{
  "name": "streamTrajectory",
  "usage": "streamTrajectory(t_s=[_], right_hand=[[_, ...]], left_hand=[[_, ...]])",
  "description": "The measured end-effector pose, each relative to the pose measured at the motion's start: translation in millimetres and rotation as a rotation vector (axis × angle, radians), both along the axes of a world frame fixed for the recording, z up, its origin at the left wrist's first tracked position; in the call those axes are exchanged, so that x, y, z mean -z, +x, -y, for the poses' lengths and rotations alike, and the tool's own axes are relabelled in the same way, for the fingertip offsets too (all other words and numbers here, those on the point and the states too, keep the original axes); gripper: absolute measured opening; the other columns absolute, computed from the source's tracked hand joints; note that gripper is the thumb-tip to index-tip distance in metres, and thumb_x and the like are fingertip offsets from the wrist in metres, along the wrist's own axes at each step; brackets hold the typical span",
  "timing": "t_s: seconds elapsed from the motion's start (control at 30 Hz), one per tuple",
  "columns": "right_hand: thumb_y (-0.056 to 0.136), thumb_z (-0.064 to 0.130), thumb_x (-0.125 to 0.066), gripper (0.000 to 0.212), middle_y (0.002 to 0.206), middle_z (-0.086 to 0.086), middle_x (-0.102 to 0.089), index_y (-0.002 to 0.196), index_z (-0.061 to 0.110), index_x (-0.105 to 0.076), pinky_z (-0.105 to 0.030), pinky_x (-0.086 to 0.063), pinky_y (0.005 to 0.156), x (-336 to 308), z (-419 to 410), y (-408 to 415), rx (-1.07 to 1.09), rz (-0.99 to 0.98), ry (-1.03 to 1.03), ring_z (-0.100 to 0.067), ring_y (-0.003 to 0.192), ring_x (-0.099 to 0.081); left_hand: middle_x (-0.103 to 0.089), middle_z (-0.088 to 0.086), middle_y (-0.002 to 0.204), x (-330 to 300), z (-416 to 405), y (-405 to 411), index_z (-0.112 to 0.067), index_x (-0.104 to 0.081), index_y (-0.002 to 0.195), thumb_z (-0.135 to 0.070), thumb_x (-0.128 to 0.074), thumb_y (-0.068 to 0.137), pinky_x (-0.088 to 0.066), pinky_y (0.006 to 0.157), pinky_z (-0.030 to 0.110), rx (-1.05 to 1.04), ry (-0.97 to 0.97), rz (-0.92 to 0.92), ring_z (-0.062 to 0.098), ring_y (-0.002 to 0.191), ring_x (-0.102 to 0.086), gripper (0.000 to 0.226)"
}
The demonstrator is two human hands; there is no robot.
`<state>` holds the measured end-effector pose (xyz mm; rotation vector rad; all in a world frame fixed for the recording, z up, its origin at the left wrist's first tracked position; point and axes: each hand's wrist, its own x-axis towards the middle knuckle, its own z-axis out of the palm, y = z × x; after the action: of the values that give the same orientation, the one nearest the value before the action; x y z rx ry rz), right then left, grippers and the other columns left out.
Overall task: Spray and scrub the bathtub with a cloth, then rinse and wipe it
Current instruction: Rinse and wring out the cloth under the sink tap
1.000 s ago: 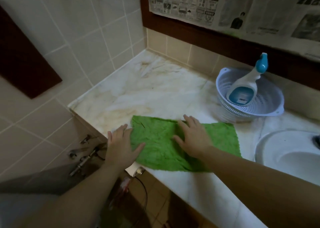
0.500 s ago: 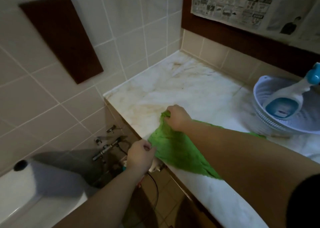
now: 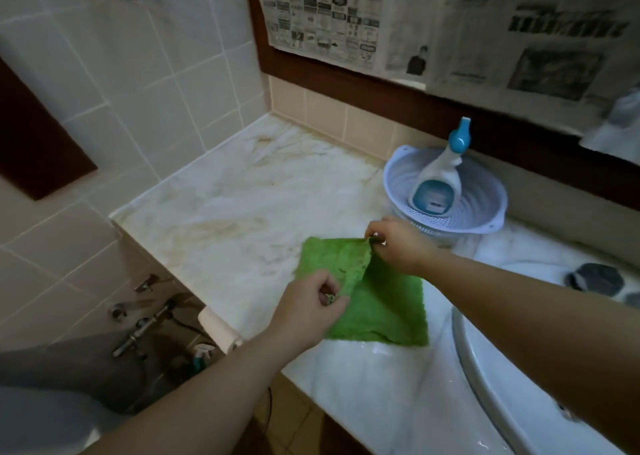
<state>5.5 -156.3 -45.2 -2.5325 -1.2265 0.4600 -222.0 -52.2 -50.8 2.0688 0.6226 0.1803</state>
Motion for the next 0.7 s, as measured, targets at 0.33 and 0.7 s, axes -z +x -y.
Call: streamTrajectory(t_s=[0.33, 0.7], right_hand=[[0.089, 0.026, -0.052, 0.028, 0.108, -0.014, -0.068, 0.111, 0.018, -0.065, -0.042, -0.052, 0.087, 31.2, 93.5, 30.4, 0.133, -0.018, -0.040, -0.036, 0.104, -0.063], [0.091, 0.045, -0.071, 0.058, 0.132, -0.009, -0.053, 0.138, 0.019, -0.049, -0.042, -0.044, 0.101, 41.6, 51.4, 23.5, 0.004, -0.018, -0.137, -0.032, 0.125, -0.049]], left_hand=[[-0.070, -0.013, 0.096, 38.0, 67.7, 75.8, -0.021, -0.072, 0.113, -0.027, -0.073, 0.095, -0.048, 0.081, 0.018, 0.176, -0.179, -0.124, 0.000, 0.084, -0.063, 0.018], [-0.047, 0.010, 0.140, 37.6, -40.3, 117.3, -0.019, -0.044, 0.149, -0.038, -0.072, 0.086, -0.045, 0.105, 0.046, 0.178, 0.521, -0.544, 0.035, 0.133, -0.043, 0.071]])
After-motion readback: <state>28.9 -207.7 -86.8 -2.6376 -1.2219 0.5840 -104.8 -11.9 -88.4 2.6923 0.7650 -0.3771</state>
